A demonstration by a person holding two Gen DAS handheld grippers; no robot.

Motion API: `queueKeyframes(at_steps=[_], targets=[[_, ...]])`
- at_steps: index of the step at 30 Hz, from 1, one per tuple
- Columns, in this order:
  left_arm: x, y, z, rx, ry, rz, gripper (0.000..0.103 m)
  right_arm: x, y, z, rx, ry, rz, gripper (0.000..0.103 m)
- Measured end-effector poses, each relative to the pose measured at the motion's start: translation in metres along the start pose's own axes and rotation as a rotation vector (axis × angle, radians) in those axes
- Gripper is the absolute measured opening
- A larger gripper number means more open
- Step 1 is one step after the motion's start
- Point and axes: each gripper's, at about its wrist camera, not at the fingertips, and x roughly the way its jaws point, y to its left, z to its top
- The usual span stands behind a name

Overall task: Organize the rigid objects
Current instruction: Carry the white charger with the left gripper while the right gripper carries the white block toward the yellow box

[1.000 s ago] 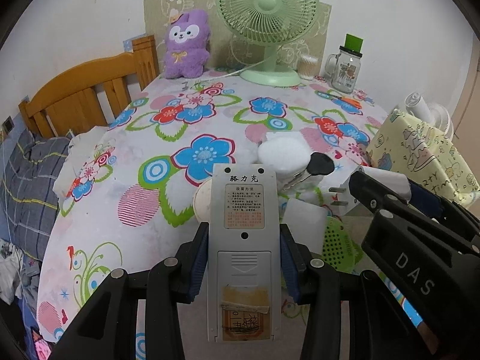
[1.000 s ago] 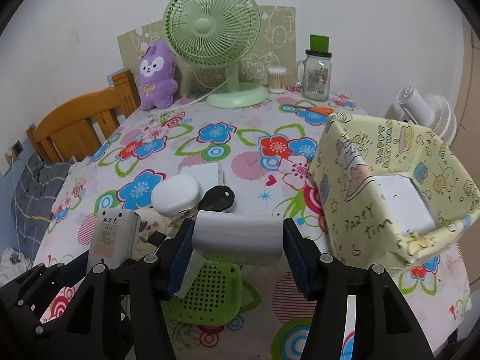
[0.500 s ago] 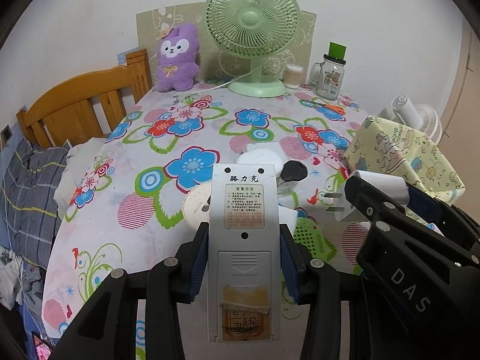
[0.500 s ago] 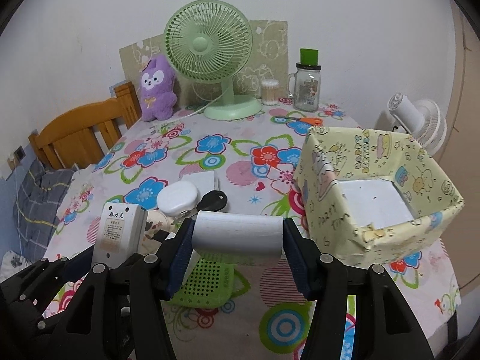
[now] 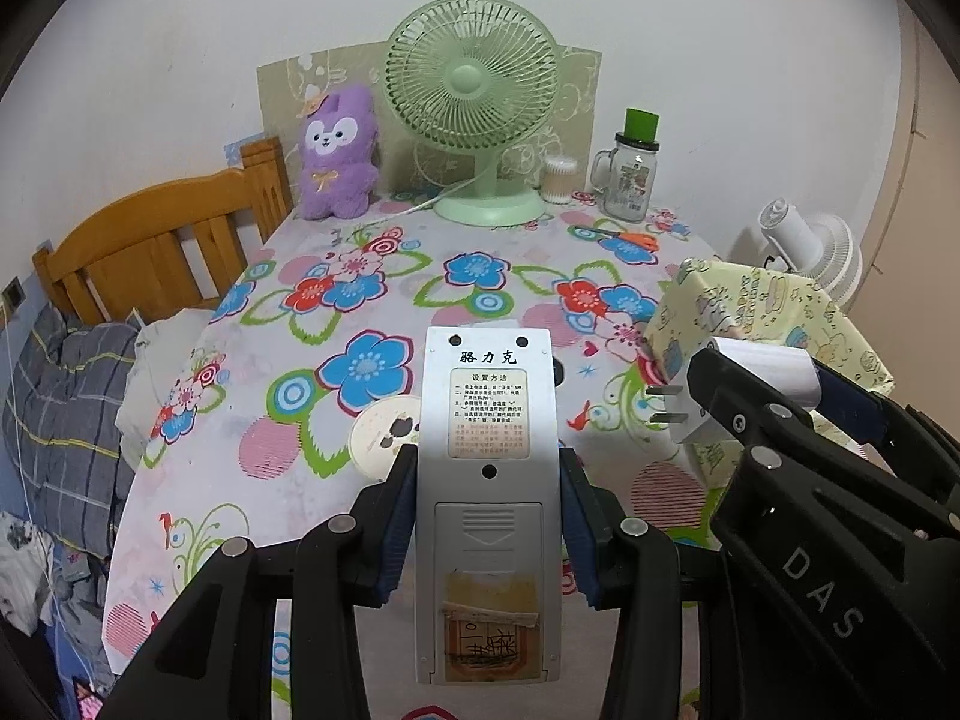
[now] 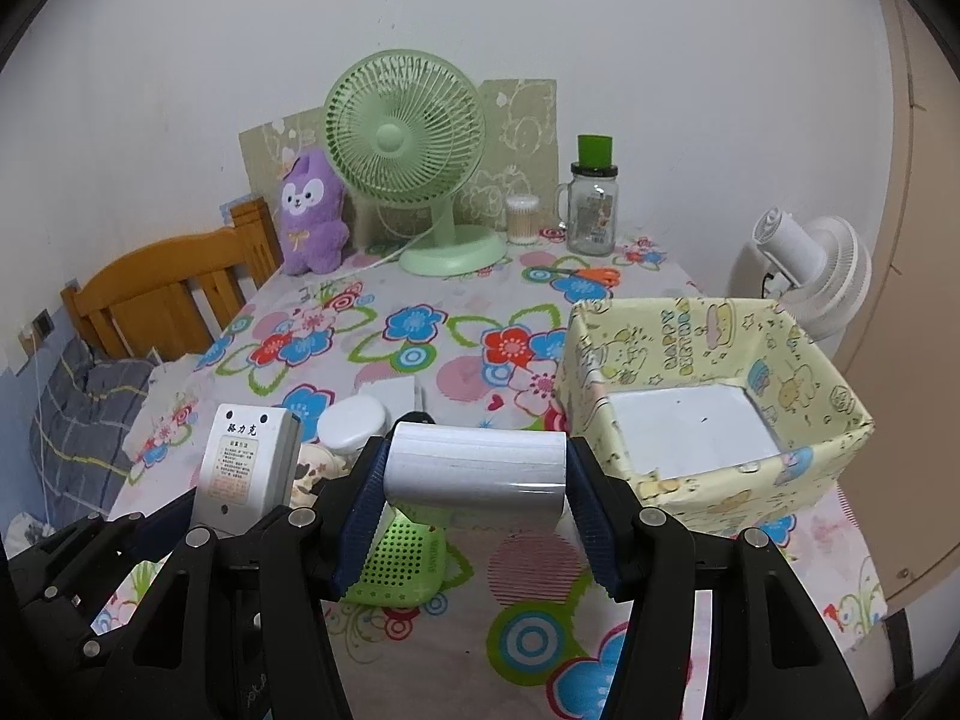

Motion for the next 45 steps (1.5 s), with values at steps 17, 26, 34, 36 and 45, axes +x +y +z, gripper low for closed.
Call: queueKeyframes(at_steps=[17,26,34,36,45], targets=[[-0.015,-0.03,0.019,0.016,-0.036,-0.016,0.045,-0.02,-0.032,0.018,0.032,-0.051,0.001,0.061],[-0.007,-0.064,0.029,0.047,-0.039,-0.035,0.045,-0.018,-0.062,0.026,0.051,-0.056,-0.02,0.061],[0.008,-0.094,0.038,0.053,-0.035,-0.06,0.045,-0.011,-0.092,0.034,0.053,-0.05,-0.053,0.061],[0.012,-0.1,0.041,0.051,-0.029,-0.066,0.045,-0.008,-0.1,0.036,0.051,-0.048,-0.059,0.061],[0.032,-0.131,0.056,0.056,-0.024,-0.068,0.045,0.006,-0.129,0.049,0.051,-0.049,-0.071,0.061]])
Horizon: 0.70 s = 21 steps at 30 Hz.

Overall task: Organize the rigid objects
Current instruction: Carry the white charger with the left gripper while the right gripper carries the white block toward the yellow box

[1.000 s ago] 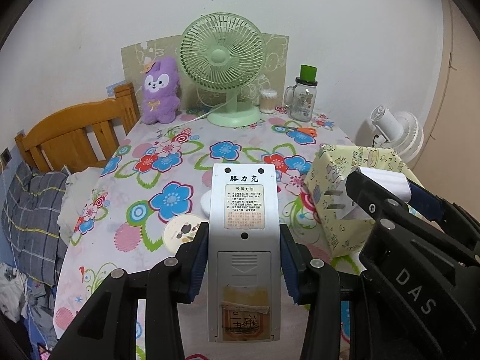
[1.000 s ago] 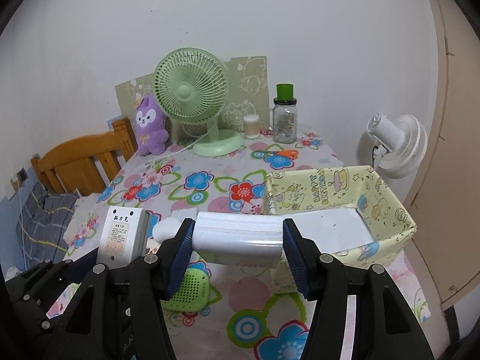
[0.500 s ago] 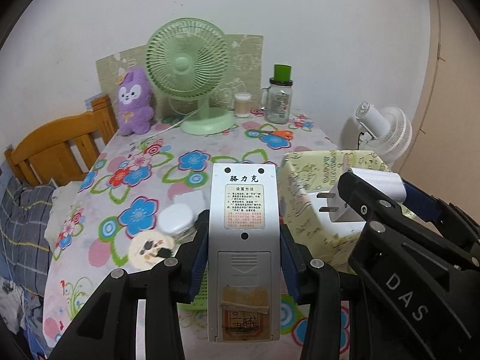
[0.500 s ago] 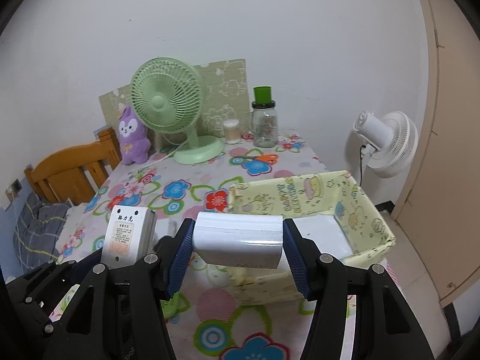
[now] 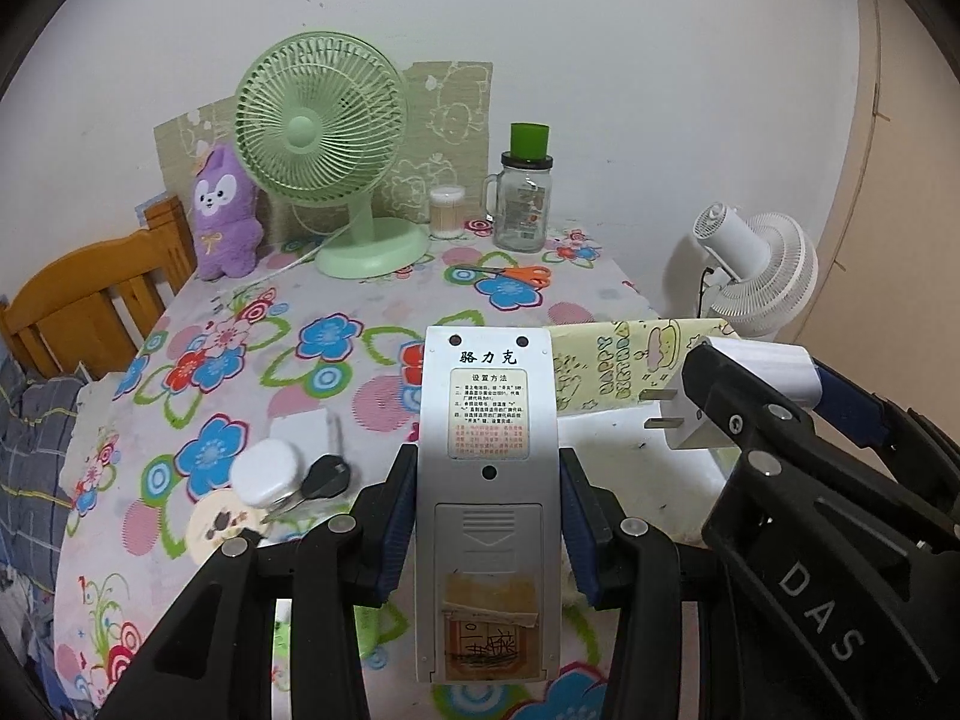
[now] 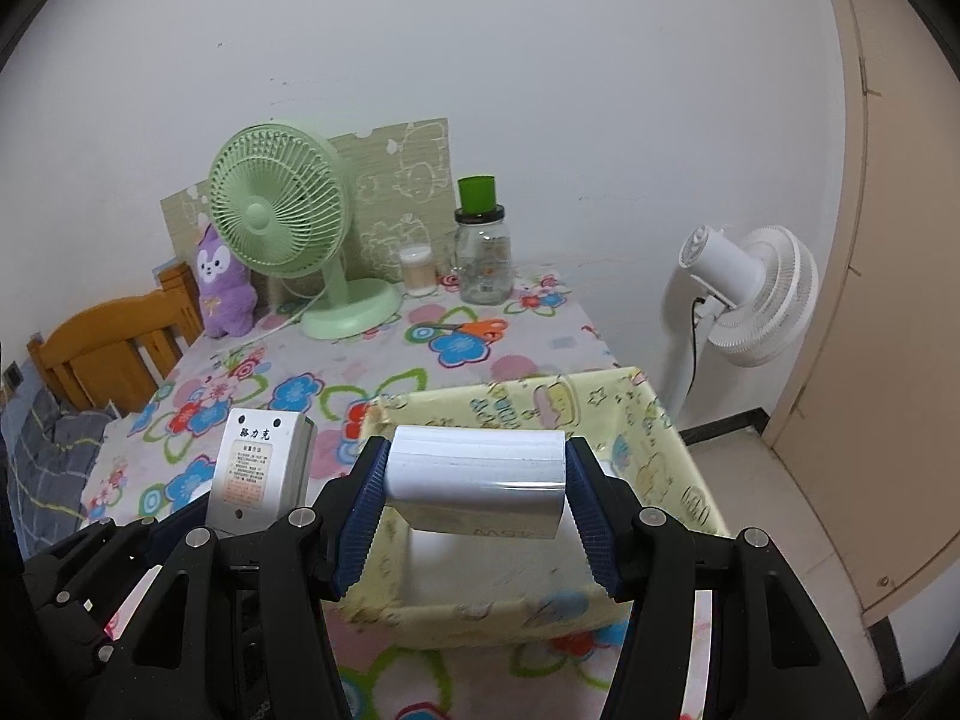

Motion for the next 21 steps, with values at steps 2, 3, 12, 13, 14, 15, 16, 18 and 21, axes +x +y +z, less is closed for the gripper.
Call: queueKeyframes(at_steps=[2,3,12,13,14,15,16,18,21], targets=[[0.005,-0.004,0.003,-0.002,0.004,0.001,0.045,0.004,-0.005,0.003,0.0,0.003,0.003,0.061],[0.007,-0.006,0.005,-0.002,0.006,0.002,0.045,0.006,-0.007,0.004,0.001,0.004,0.006,0.061],[0.033,-0.025,0.017,-0.013,0.03,0.002,0.045,0.028,-0.03,0.013,0.01,0.016,0.0,0.061],[0.037,-0.026,0.019,-0.016,0.034,0.002,0.045,0.032,-0.033,0.014,0.011,0.02,-0.001,0.061],[0.041,-0.028,0.02,-0.02,0.041,0.002,0.045,0.035,-0.034,0.014,0.011,0.022,-0.003,0.061],[0.045,-0.028,0.021,-0.022,0.045,0.002,0.045,0.04,-0.037,0.015,0.012,0.026,-0.006,0.061],[0.049,-0.029,0.022,-0.025,0.053,0.007,0.045,0.043,-0.038,0.016,0.011,0.031,-0.007,0.061],[0.055,-0.031,0.023,-0.032,0.062,0.01,0.045,0.052,-0.042,0.017,0.015,0.041,-0.006,0.061],[0.06,-0.033,0.026,-0.036,0.061,0.022,0.045,0.061,-0.045,0.019,0.022,0.052,-0.004,0.061]])
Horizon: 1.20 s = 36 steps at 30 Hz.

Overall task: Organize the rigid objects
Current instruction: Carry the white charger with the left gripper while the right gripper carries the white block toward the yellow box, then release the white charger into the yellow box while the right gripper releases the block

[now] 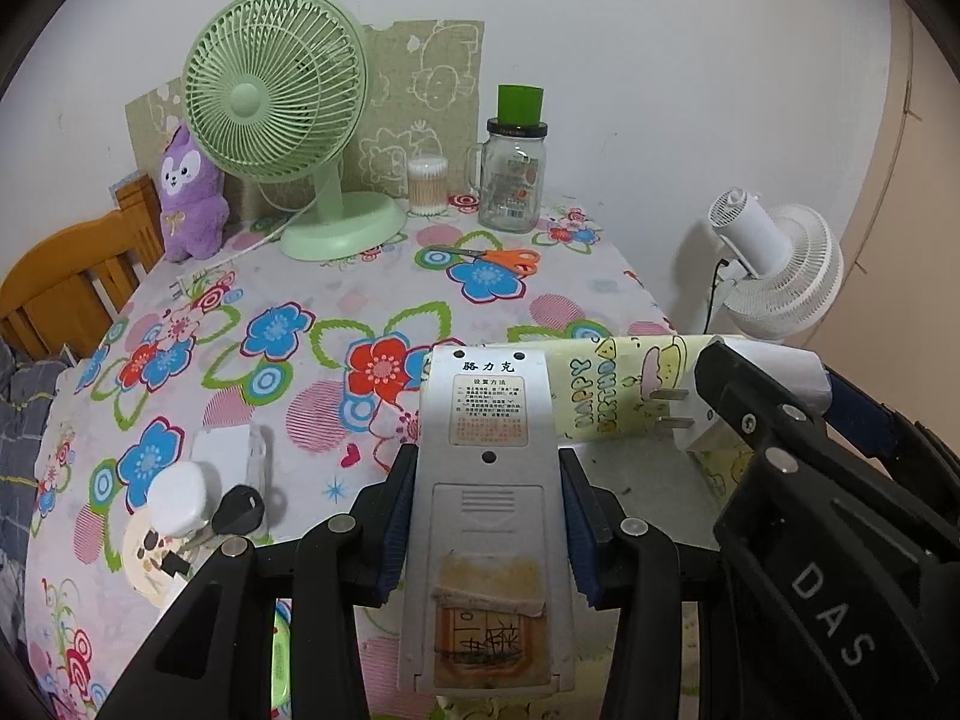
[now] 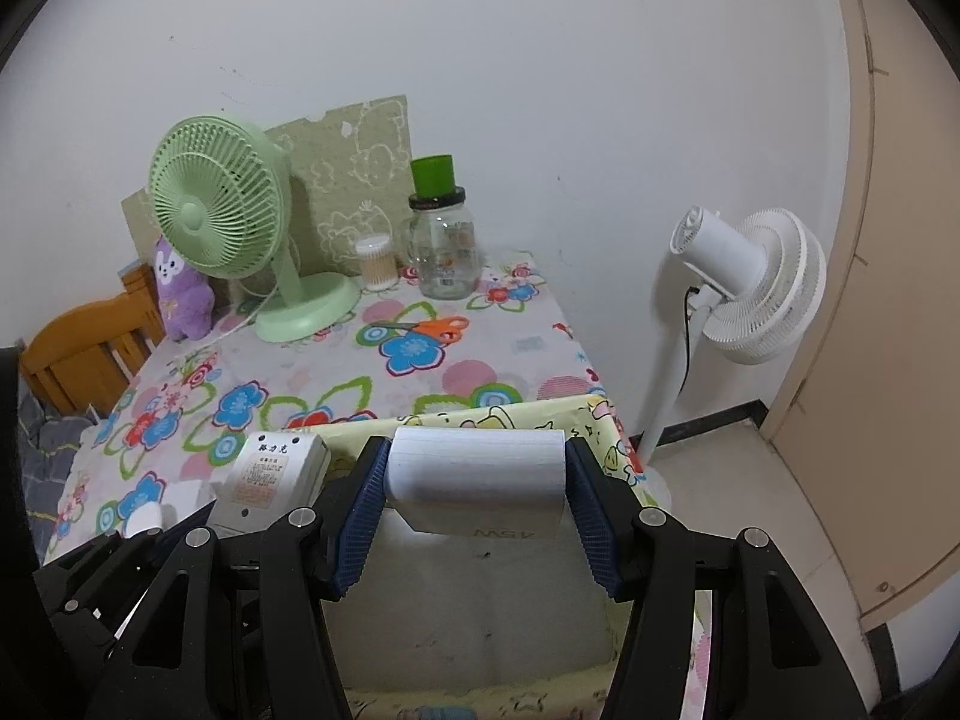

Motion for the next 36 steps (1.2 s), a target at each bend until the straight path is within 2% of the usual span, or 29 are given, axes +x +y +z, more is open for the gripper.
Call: queueKeyframes(at_steps=[15,19,22,26,29,31,34,36], targets=[[0.01,-0.012,0.009,0.005,-0.009,0.026,0.046,0.014,-0.009,0.006,0.023,0.019,0.01,0.061],[0.02,-0.015,0.009,-0.009,0.042,-0.004,0.049,0.02,-0.013,0.005,0.035,0.031,0.002,0.061],[0.02,-0.019,0.009,0.002,0.033,0.0,0.061,0.024,-0.015,0.005,0.039,0.043,0.005,0.061],[0.021,-0.023,0.008,0.017,0.037,0.002,0.068,0.032,-0.018,0.003,0.052,0.068,0.017,0.062],[0.02,-0.025,0.008,0.026,0.037,-0.012,0.076,0.028,-0.017,0.003,0.039,0.025,0.011,0.062],[0.019,-0.027,0.007,0.03,0.035,-0.018,0.08,0.024,-0.015,0.004,0.015,-0.004,-0.004,0.065],[0.016,-0.029,0.005,0.044,0.032,-0.013,0.083,0.025,-0.018,0.003,0.03,0.017,0.01,0.077],[0.014,-0.03,0.004,0.054,0.029,-0.007,0.084,0.025,-0.02,0.001,0.05,0.037,0.023,0.079]])
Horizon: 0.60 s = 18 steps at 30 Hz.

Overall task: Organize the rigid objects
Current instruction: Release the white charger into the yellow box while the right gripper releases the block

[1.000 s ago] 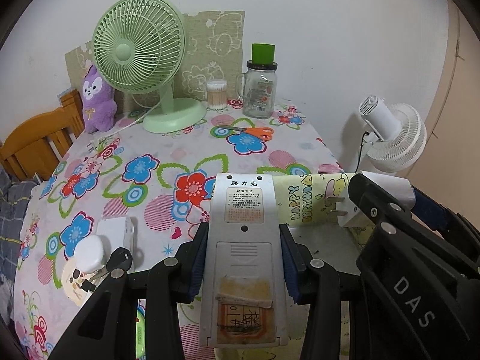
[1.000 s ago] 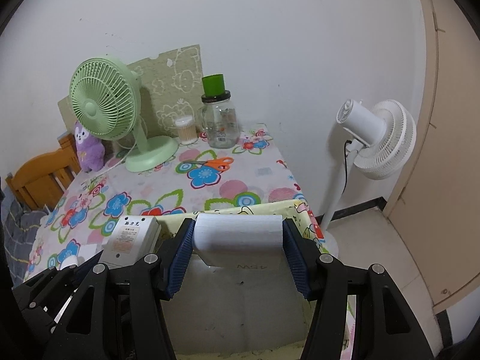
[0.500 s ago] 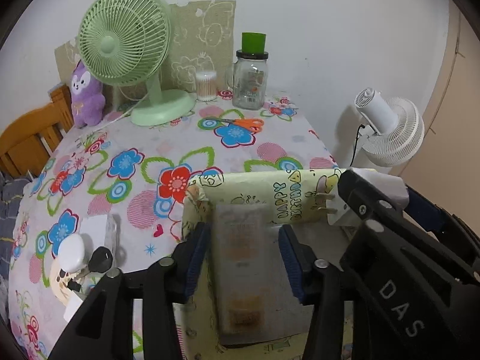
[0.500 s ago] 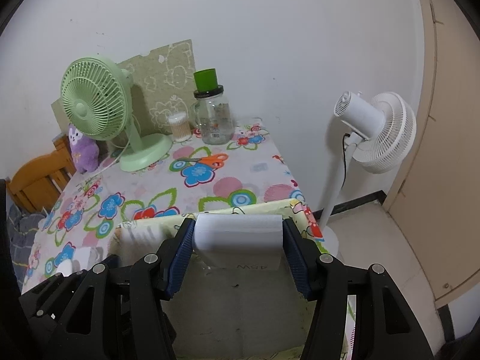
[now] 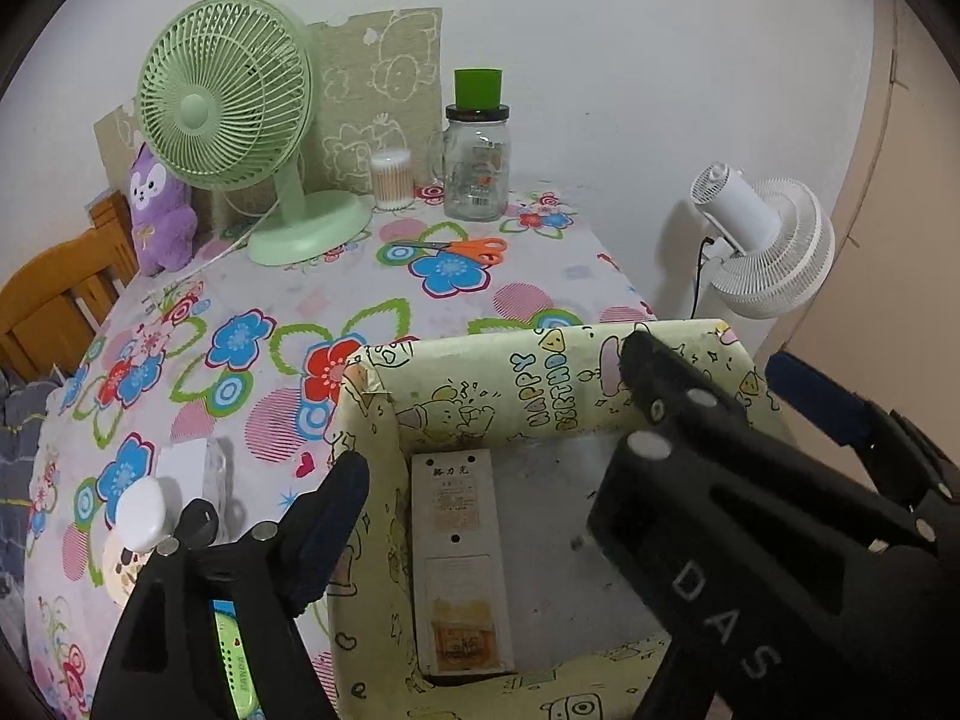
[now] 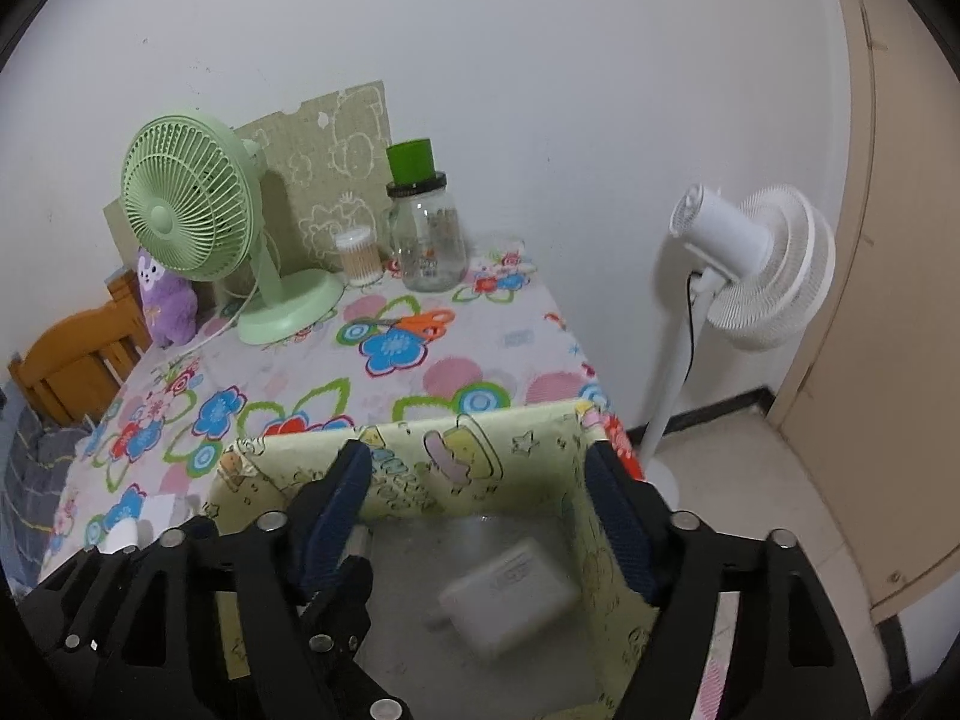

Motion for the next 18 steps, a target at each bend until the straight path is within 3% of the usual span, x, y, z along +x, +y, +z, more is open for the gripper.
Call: queueKeyframes(at_steps=[5,10,18], targets=[[-0.007,-0.004,-0.004,0.023,-0.003,0.016,0.086,-0.005,-0.001,-0.005,0.009,0.018,-0.006,0.085],[-0.019,-0.002,-0.011,0.031,-0.03,0.045,0.094,-0.015,0.0,-0.011,0.011,0.021,-0.017,0.087],[-0.031,0.009,-0.02,0.023,-0.008,-0.003,0.097,-0.036,0.012,-0.018,-0.008,-0.007,-0.033,0.094]])
